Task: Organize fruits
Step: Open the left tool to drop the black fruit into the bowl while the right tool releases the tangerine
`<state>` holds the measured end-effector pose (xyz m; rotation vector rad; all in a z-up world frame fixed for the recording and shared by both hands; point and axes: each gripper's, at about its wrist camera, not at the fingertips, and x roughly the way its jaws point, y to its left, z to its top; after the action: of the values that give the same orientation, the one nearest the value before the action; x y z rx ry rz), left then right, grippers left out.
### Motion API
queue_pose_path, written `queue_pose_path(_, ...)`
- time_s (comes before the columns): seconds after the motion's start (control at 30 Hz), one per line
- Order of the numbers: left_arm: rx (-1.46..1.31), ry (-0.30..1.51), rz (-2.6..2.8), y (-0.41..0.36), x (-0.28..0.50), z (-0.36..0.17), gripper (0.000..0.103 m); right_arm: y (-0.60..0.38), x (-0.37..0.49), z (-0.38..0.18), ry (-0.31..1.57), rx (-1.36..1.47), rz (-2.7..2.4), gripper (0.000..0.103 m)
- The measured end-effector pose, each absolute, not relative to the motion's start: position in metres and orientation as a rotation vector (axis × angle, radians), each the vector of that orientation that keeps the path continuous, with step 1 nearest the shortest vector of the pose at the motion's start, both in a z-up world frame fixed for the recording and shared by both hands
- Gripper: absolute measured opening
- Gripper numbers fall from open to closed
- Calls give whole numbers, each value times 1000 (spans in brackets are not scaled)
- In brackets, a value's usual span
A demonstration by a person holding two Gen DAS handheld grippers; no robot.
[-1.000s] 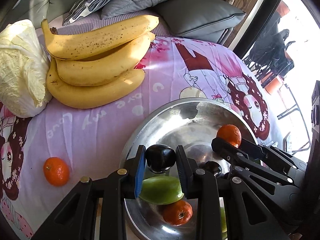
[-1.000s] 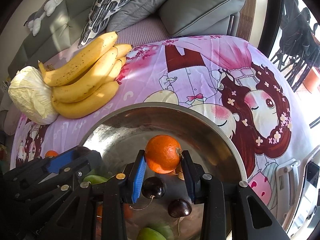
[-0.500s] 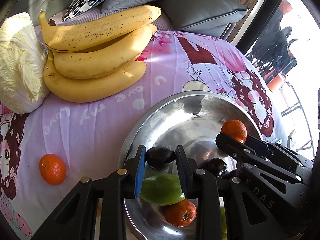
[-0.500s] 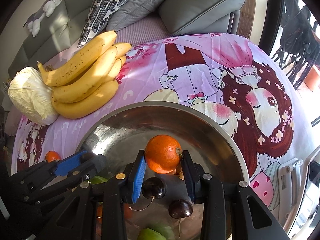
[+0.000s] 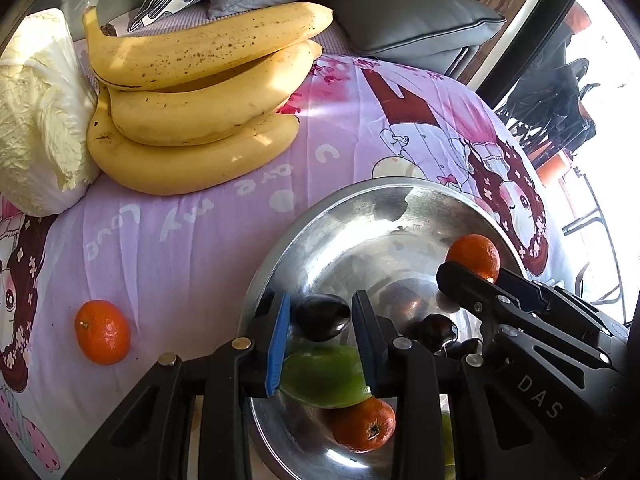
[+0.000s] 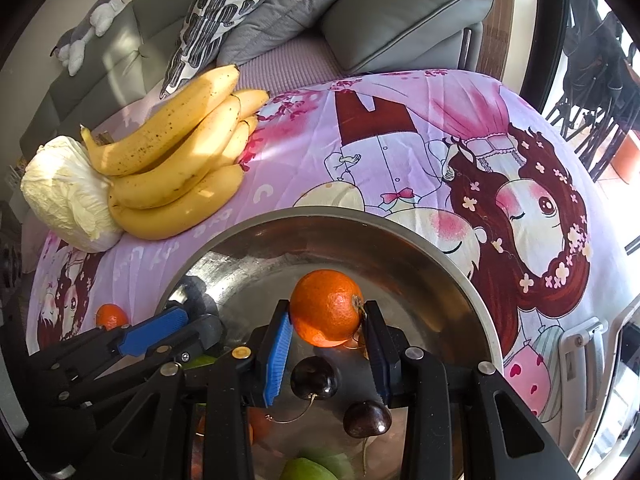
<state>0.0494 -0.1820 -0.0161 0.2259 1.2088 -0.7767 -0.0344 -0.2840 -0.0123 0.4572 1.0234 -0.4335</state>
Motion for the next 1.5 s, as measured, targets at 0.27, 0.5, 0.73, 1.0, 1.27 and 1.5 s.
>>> queue_pose_path(0.27, 215, 1207, -775, -177, 49, -8, 34, -283, -35, -8, 1005, 462, -421, 38)
queue_pose_path(0.5, 210, 1206, -734, -165, 52, 1, 35, -280, -33, -9, 1012, 450, -404, 38)
queue_pose_path(0.73, 170, 1221, -656, -145, 64, 3, 35, -275, -29, -19, 1054, 435, -388, 38)
queue_pose_path(1.0, 135, 1253, -580, -130, 74, -3, 35, -272, -26, -25, 1080, 424, -385, 38)
queue_pose_path(1.27, 126, 1260, -557, -129, 74, -4, 46, -273, -26, -25, 1084, 430, -393, 39)
queue_pose_path(1.5, 126, 1267, -543, -129, 74, -6, 50, -270, -25, -22, 1074, 420, -384, 42)
